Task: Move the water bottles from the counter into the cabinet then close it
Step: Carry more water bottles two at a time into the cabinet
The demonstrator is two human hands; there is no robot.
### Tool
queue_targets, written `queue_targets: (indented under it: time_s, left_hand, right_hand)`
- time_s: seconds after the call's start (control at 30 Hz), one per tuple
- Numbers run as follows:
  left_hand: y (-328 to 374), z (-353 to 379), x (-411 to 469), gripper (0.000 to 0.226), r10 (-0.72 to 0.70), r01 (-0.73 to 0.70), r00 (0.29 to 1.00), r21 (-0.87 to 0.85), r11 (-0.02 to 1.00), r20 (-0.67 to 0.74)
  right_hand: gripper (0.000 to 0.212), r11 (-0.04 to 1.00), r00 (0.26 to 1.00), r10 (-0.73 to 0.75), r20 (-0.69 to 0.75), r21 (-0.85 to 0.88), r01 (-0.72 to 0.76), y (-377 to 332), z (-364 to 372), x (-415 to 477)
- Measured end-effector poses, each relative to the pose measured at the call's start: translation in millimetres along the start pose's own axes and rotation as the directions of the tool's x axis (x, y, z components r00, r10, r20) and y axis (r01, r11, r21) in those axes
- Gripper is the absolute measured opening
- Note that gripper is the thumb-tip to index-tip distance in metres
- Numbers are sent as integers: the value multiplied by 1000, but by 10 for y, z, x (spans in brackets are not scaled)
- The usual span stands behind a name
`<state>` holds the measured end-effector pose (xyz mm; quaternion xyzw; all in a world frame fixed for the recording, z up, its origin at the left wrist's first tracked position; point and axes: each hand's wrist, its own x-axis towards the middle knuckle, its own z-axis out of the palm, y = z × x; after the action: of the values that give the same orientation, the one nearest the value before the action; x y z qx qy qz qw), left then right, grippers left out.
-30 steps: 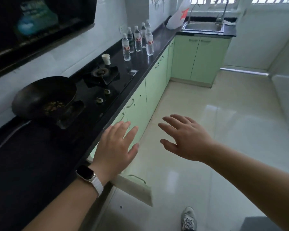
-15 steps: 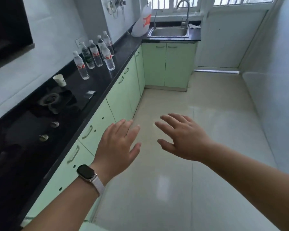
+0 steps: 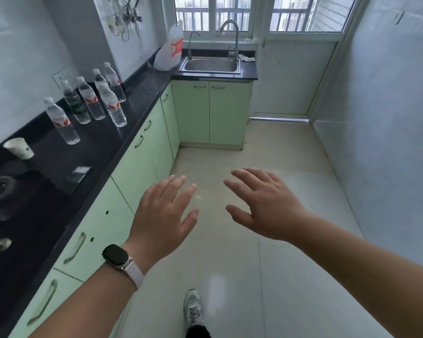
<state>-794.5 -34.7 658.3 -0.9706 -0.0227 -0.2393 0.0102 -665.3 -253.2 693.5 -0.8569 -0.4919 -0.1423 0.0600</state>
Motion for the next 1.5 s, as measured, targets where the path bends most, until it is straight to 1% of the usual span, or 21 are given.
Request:
queue_targets:
  time_s: [0.13,0.23,0.3,0.43,0.57,0.7,0.87,1.07,1.33,1.5]
  left_hand:
    - [-424,338,503,50,19,-19,1000,-31,999,-4]
    - [-816,533,898,51,34,-34,999,-29,999,11]
    - [-1080,644,1159,52,50,-50,999,-33,998,-6]
    - [-1514,815,1686,51,85,-86,996,-30,996,-25]
    - [-1716,939,2067,51,102,-104,994,-46,993,-39]
    - [-1891,1064,2400,50,112,-115,992,-43,992,-63]
    - [-2047,1311,2779,47,81,-82,996,-17,996,-24]
    - [-2245,1626,3355,46,4,-3,1000,84,996,-16]
    - [-2313,1958,4210,46,-184,176,983,188,966,21]
    - [-2326,2018,4349,48,-309,293,951,236,927,34]
  right_hand:
    - [57,999,999,39,37,-32,-38,230,187,585]
    - [57,998,998,31,53,-54,-28,350,339,1085]
    - [57,998,999,16,35,-64,-14,426,421,1414]
    - [56,995,999,31,-39,-98,-35,572,518,2001]
    - [56,995,996,53,-69,-79,-58,714,622,2379]
    - [56,996,994,45,-101,-74,-52,934,724,2701]
    - [56,999,992,20,-122,-30,-24,1321,1006,3127]
    - [56,997,989,-68,-128,38,74,1936,1384,3831]
    - [57,961,966,-225,-126,134,242,2876,1594,4761]
    - [57,918,941,-321,-105,208,337,3085,1761,5247]
